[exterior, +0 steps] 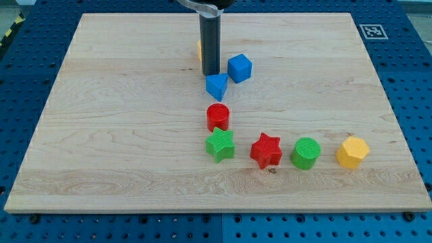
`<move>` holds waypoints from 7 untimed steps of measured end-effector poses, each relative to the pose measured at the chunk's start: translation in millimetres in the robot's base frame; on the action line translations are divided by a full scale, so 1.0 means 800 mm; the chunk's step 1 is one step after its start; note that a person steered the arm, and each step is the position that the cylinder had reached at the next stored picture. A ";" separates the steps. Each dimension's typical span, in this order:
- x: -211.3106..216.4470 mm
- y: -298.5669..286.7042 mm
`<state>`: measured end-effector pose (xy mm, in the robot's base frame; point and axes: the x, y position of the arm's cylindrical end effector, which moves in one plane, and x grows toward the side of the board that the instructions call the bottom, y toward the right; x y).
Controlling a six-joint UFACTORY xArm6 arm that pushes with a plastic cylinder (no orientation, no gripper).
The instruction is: Place the blue blocks in a vertical line above the red circle
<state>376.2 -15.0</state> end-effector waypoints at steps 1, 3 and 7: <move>0.016 0.000; 0.030 0.000; -0.033 -0.047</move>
<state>349.6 -52.9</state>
